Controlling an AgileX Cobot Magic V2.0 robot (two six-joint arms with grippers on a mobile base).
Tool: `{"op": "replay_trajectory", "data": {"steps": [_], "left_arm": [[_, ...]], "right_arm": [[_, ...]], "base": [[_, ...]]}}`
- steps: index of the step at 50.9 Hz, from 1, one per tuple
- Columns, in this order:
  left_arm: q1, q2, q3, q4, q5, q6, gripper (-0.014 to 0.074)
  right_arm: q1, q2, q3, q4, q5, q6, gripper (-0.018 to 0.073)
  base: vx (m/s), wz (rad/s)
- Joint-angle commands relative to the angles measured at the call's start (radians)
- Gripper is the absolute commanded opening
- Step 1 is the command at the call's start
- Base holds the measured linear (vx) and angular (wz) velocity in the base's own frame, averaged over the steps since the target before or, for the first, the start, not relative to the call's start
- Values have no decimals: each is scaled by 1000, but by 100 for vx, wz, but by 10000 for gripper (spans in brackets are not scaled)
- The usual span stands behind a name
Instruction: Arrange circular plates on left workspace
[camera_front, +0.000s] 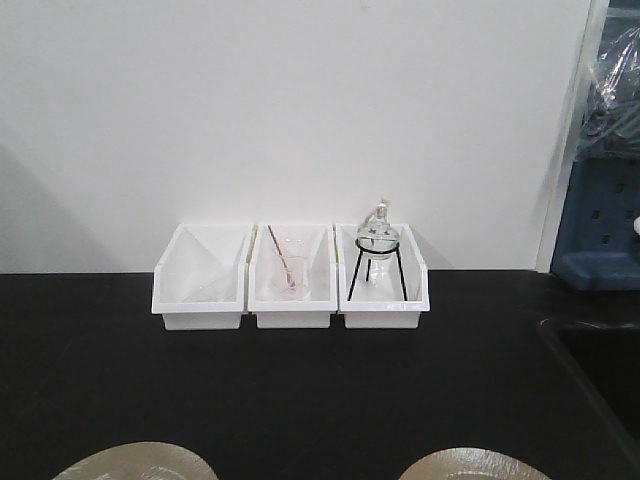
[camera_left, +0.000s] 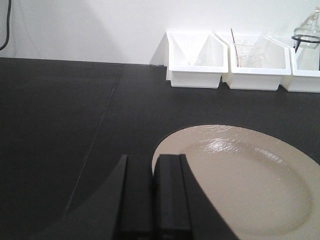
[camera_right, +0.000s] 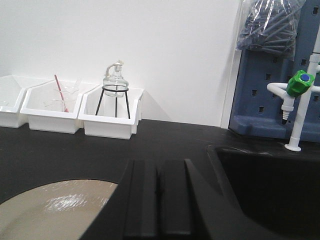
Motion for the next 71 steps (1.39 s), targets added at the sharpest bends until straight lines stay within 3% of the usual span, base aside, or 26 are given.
{"op": "replay_trajectory", "data": {"steps": [1,26,32,37,42,46,49,54,61,65,71], "left_arm": [[-4,-16,19,1,-82,-9,0],[-4,-16,19,0,-86,-9,0],[-4,-16,19,1,-181,-9,0],[-4,-16,8,-14,-349,-24,0],[-4,-12,-56,-146,-396,-161,0],[-4,9,-121,-193,-304,-208,0],[-6,46,-186,-187,-196,-192,0],[-11,151,-310,-174,-43,-153,0],[-43,364,-493,-203,103,-140,0],[-76,507,-587,-289,161,-83,0],[-108,712,-698,-480,230,115,0]], "right_arm": [[-1,-14,20,-1,-75,-4,-4],[-1,-14,20,-1,-75,-4,-4],[-1,-14,20,0,-110,-4,-4],[-1,-14,16,6,-256,3,-4],[0,-14,-19,104,-320,154,-4],[0,3,-93,197,-205,265,-4],[0,35,-167,241,-73,309,-4],[0,154,-308,257,160,299,-4],[0,402,-480,285,362,297,-4],[0,548,-578,328,457,247,-4],[0,784,-714,476,573,29,-4]], "base": [[-6,3],[-2,0],[0,0],[0,0],[0,0],[0,0],[0,0],[0,0],[0,0],[0,0],[0,0]]}}
